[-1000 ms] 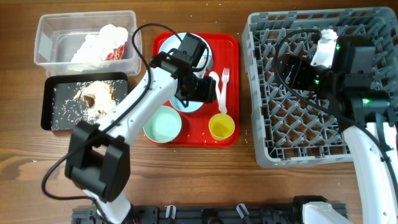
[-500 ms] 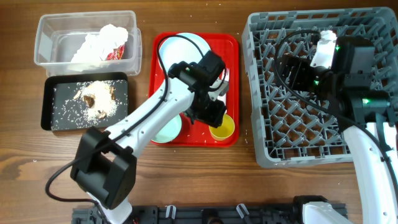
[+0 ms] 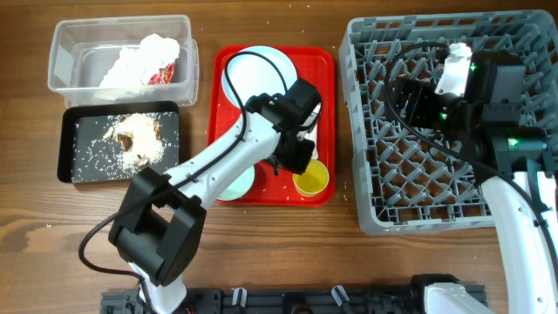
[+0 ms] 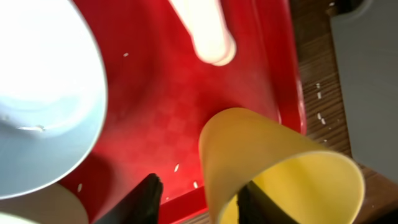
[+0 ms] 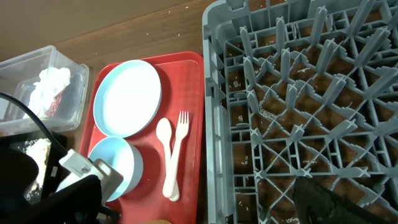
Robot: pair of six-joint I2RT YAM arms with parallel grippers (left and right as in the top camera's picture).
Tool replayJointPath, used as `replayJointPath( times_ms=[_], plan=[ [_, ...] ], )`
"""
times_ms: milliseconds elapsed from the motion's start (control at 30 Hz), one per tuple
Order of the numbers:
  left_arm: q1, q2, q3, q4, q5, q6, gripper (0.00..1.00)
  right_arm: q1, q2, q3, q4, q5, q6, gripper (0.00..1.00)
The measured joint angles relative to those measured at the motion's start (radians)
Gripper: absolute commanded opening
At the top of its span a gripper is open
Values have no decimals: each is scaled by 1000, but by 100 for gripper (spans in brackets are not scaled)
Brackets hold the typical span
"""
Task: Sort waste into correct bins and load items into the dishwasher rack
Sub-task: 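Grasp the yellow cup with the left gripper and lift it toward the rack, then hand the yellow cup to the right gripper and lower it into the rack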
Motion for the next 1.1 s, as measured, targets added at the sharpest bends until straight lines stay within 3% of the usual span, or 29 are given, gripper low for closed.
replayJointPath(
  times_ms=[67,200,433,533,667,700,833,1100],
  plan=[
    [-10,2,0,2,0,-3,30,0,0,0,0,0,0,100],
    [-32,16,0,5,0,-11,4,0,0,0,0,0,0,100],
    [-21,23,-6,6,-1,-17,4,0,0,0,-14,-1,0,100],
    [45,18,-7,7,84,-17,4,0,0,0,-15,-34,0,100],
    [190,-40,-10,8,297,-6,4,0,0,0,-7,-120,-15,100],
    [264,-82,-10,8,431,12,4,0,0,0,5,-180,-23,100],
    [386,-152,-10,11,737,67,4,0,13,0,72,-376,-83,100],
    [468,-167,-10,19,1223,139,4,3,119,0,248,-817,-180,99]
  ],
)
